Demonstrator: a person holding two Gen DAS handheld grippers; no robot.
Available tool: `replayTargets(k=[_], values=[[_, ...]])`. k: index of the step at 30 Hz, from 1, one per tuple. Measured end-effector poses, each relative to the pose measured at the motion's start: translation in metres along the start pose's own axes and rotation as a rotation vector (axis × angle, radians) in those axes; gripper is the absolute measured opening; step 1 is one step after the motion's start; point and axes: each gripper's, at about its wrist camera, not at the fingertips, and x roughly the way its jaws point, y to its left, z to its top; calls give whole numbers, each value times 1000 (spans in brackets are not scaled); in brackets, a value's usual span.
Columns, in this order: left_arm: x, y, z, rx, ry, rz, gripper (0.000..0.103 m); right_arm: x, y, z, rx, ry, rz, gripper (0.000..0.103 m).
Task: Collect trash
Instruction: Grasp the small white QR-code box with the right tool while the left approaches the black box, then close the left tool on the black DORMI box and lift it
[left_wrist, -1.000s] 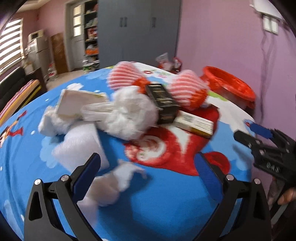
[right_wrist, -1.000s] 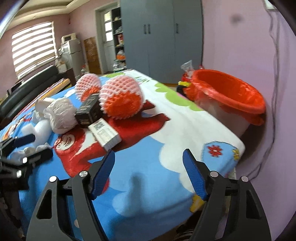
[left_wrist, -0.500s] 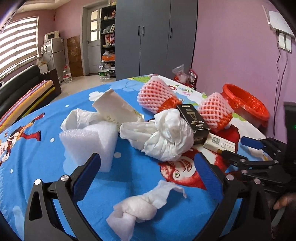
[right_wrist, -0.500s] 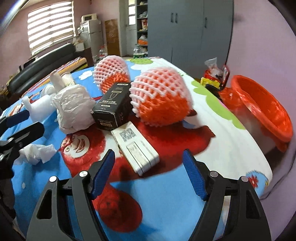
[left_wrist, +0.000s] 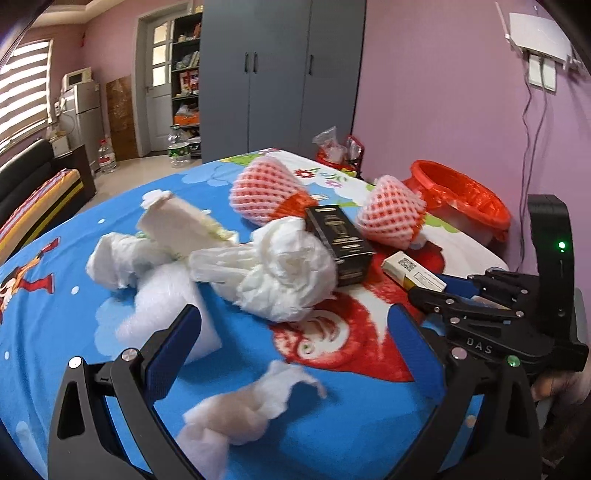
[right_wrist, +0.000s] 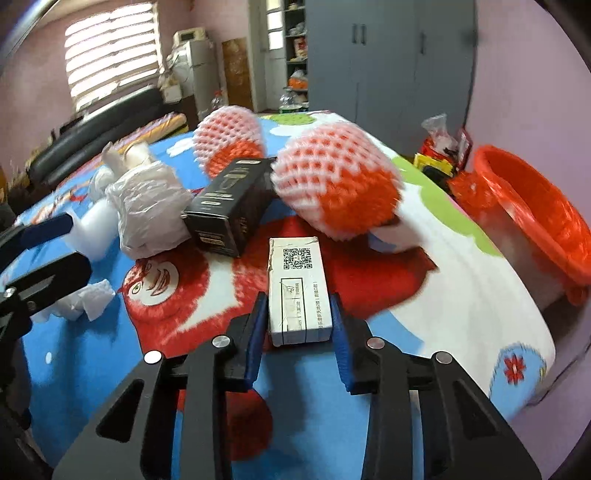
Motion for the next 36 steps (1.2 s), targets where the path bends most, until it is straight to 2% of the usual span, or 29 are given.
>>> replayTargets(k=[8,12,16,18,19,21,25,34,36], values=[[9,-33,23,38,-47,-39,97,-26,-29,-11,84,-61,-1,33],[27,-51,44,64,-73,-24,95,-34,-37,-14,122,-85,6,33],[58,-57,61,67,-46,12,91,-37,-43,-14,137,-99,18,33],[74,-55,65,56,-10,20,84,-38,-45,-14,145,-107,22,33],[81,-54,66,52,12,18,80,-38,-46,-13,150,-111,25,33],[90,-51,66,42,41,13,77,-37,-47,-13,156,-114,26,33],[91,-54,60,87,48,31,76,-32,-56,-13,176,-114,29,33],[82,-35,41,123,78,103,76,-31,-65,-17,209,-123,29,33],[83,-35,41,128,86,99,76,-32,-66,-18,213,-126,30,33]])
